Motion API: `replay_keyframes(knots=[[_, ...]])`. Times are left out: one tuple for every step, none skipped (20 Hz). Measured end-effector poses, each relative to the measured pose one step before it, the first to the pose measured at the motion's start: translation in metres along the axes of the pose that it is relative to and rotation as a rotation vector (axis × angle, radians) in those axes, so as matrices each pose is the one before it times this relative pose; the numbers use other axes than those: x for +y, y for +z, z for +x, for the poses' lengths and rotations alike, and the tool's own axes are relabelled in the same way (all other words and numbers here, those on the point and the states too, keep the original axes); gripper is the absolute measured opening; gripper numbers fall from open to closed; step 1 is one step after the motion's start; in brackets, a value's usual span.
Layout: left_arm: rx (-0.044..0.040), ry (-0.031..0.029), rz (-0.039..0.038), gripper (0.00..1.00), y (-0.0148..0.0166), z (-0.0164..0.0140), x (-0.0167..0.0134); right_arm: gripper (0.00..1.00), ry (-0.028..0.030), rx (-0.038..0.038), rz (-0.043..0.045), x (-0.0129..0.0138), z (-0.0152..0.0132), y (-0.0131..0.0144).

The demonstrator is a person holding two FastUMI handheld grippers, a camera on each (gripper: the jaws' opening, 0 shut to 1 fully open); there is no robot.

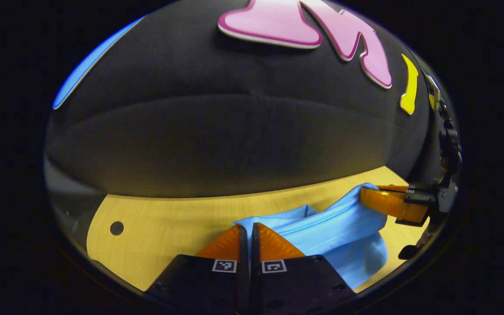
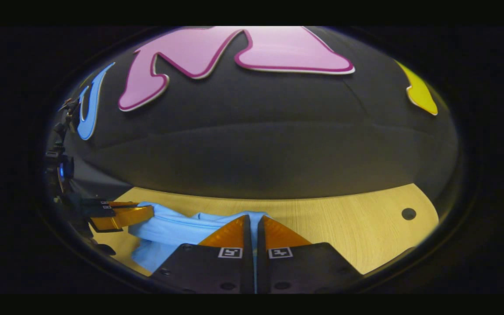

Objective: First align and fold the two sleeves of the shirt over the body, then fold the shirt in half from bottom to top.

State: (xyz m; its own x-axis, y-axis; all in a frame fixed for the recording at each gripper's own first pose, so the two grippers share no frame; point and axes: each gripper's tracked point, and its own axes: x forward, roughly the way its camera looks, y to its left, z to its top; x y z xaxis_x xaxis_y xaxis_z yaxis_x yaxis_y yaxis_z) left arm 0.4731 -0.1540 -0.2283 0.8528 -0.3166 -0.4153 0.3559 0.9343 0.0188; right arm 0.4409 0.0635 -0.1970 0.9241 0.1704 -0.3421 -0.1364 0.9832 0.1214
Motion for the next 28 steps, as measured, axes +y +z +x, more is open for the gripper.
replay_keyframes(knots=[[0.00170,-0.00017,0.01299,0.06,-0.00074,0.00852,0.00133,0.01,-0.00866,0.00691,-0.01726,-0.00233,0.01102,-0.00200],[-0.00677,0.00570,0.02326,0.08,0.00014,0.00976,0.00329,0.01,-0.00854,-0.00005,-0.01565,-0.00090,0.00747,-0.00109],[-0.00913,0.02110,0.02879,0.09,-0.00160,0.00677,0.00409,0.07,-0.01141,-0.00286,-0.01443,-0.00276,0.01022,-0.00012],[-0.00535,0.01527,0.01162,0.12,-0.00106,0.00565,0.00293,0.01,-0.01534,0.00099,-0.00813,-0.00377,0.00608,-0.00216],[-0.00160,0.01166,-0.00239,0.14,0.00012,0.00197,-0.00033,0.05,-0.02192,0.01227,-0.00636,-0.00424,0.00254,-0.00484],[-0.00015,0.02329,-0.00848,0.25,-0.00022,-0.00543,0.00328,0.10,-0.00723,0.02418,-0.00391,-0.00048,-0.00034,-0.00697],[0.00409,0.00873,-0.01631,0.44,-0.00132,-0.00351,0.00154,0.25,0.00784,0.02498,-0.00778,0.00065,-0.00381,-0.00732],[-0.00187,0.00673,-0.01685,0.63,0.00012,-0.00526,0.00017,0.26,0.00438,0.01219,-0.00765,-0.00294,-0.00660,-0.00482],[-0.00948,0.01035,-0.01087,0.81,-0.00139,-0.00546,0.00198,0.50,-0.00889,-0.01300,-0.00763,-0.00411,-0.01088,-0.00078],[-0.01390,0.01927,-0.00310,1.00,0.00703,-0.02326,0.00249,0.74,-0.02197,-0.01918,-0.00545,-0.00536,-0.01115,0.00244],[-0.02733,0.01235,0.00157,1.00,0.00222,-0.00705,0.00330,0.98,-0.01359,-0.02094,0.00095,-0.00554,-0.01307,0.00207],[-0.02732,0.00841,0.00188,0.99,0.00583,-0.01608,0.00210,0.97,-0.01162,-0.01657,0.00159,-0.00213,-0.01804,0.00357],[-0.02300,0.00442,0.00002,0.99,0.00289,-0.02017,0.00059,0.97,-0.01141,-0.00798,-0.00020,-0.00337,-0.01734,0.00381],[-0.01882,0.00321,-0.00238,0.99,0.00355,-0.02149,0.00041,0.97,-0.01387,-0.01723,-0.00138,-0.00448,-0.01959,0.00291],[-0.02239,0.00357,-0.00646,0.99,0.00509,-0.02208,0.00072,0.97,-0.01664,-0.01967,-0.00175,-0.00563,-0.01982,0.00457],[-0.02367,0.00358,-0.00848,0.99,0.00438,-0.02564,0.00176,0.97,-0.01843,-0.02571,-0.00226,-0.00658,-0.02041,0.00623],[-0.02231,0.00271,-0.00722,0.99,0.00554,-0.02519,0.00126,0.97,-0.01331,-0.02594,-0.00389,-0.00506,-0.02195,0.00723],[-0.01960,0.00525,-0.00668,0.99,0.00396,-0.02459,0.00230,0.97,-0.01162,-0.02172,-0.00176,-0.00252,-0.02442,0.00754],[-0.02303,0.00172,-0.00922,0.99,0.00687,-0.02460,0.00141,0.97,-0.00605,-0.02395,-0.00204,-0.00152,-0.02523,0.00913],[-0.02528,0.00145,-0.01170,0.99,0.00758,-0.02618,0.00026,0.97,-0.00610,-0.01735,0.00195,-0.00055,-0.02370,0.01005],[-0.02395,-0.00529,-0.01045,0.99,0.00947,-0.02457,-0.00304,0.97,-0.00923,-0.01515,0.00404,-0.00250,-0.02787,0.01119],[-0.02094,-0.00567,-0.00810,0.99,0.00886,-0.02326,-0.00286,0.97,-0.01117,-0.01730,0.00562,-0.00402,-0.02511,0.01130],[-0.01586,-0.00594,-0.00400,0.99,0.00978,-0.02409,-0.00117,0.97,-0.01539,-0.02900,0.00683,-0.00221,-0.02488,0.01267],[-0.01518,-0.00463,-0.00500,0.99,0.00913,-0.02477,-0.00142,0.97,-0.00523,-0.03381,0.01122,-0.00002,-0.02320,0.01433],[-0.01445,-0.01111,-0.00279,0.99,0.00966,-0.02329,-0.00414,0.97,0.00198,-0.02912,0.00758,0.00217,-0.02243,0.01201],[-0.01714,-0.00637,-0.00225,0.99,0.00971,-0.02355,-0.00292,0.96,-0.00405,-0.01403,0.00077,-0.00172,-0.02514,0.01071],[-0.01876,-0.00557,-0.00061,0.98,0.01013,-0.02355,-0.00263,0.97,0.00486,-0.00015,-0.00576,0.00162,-0.02442,0.00644],[-0.01993,-0.00972,-0.00052,0.99,0.00864,-0.02106,-0.00432,0.97,0.00939,0.00146,-0.00929,0.00407,-0.01638,-0.00070]])
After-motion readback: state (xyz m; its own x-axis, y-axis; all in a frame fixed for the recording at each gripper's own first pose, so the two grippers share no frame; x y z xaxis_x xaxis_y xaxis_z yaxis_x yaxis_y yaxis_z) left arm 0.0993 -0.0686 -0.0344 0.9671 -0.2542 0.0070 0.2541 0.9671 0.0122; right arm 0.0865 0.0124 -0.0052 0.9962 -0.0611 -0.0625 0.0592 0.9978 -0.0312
